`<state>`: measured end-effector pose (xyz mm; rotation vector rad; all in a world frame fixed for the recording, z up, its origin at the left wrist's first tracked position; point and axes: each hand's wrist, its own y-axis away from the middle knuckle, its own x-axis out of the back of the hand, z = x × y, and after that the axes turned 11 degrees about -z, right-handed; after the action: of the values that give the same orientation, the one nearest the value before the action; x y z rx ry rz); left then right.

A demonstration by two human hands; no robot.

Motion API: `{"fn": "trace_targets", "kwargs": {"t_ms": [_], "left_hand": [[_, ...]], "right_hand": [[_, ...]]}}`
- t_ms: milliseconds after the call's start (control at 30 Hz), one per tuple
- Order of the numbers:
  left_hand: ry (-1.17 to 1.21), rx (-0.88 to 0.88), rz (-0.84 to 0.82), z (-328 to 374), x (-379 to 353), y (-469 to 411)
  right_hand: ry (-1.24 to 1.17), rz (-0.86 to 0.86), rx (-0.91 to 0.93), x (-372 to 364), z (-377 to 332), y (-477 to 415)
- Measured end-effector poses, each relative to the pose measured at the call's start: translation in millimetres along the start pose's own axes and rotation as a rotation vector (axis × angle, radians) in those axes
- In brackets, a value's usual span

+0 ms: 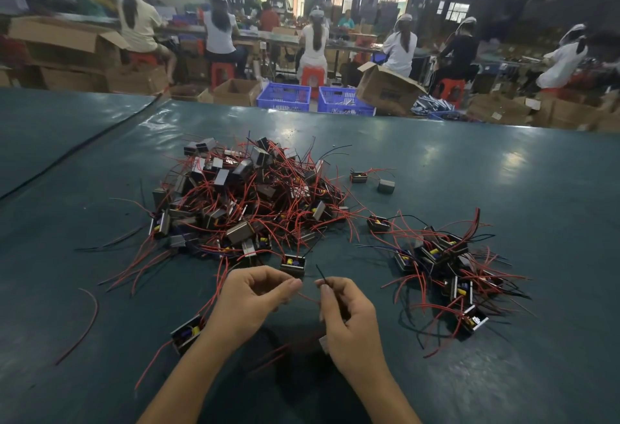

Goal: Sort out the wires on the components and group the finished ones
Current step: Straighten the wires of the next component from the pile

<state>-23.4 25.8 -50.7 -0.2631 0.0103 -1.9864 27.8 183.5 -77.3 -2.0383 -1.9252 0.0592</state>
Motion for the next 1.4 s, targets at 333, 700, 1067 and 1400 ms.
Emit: {"fn": "trace_targets", "kwargs": {"t_ms": [333, 700, 1067, 1400], "left_hand": [[-0.266, -0.028, 0.053, -10.4, -4.3, 0.3], [0.273, 0.202, 0.123, -8.5, -22.7, -1.4], [-0.042, -0.195, 0.085, -8.0, -19.8, 4.2], [-0.124, -0.118, -0.039, -6.9, -5.7, 1.8]], "right_hand": [[0.047, 0.010, 0.030, 2.1, 4.4, -1.9], [0.051, -0.032, 0.028, 2.2, 2.1, -1.1], [0.062, -0.082, 0.051, 6.5, -0.2, -0.5], [0.088, -0.082, 0.046, 12.9, 0.9, -0.7]]}}
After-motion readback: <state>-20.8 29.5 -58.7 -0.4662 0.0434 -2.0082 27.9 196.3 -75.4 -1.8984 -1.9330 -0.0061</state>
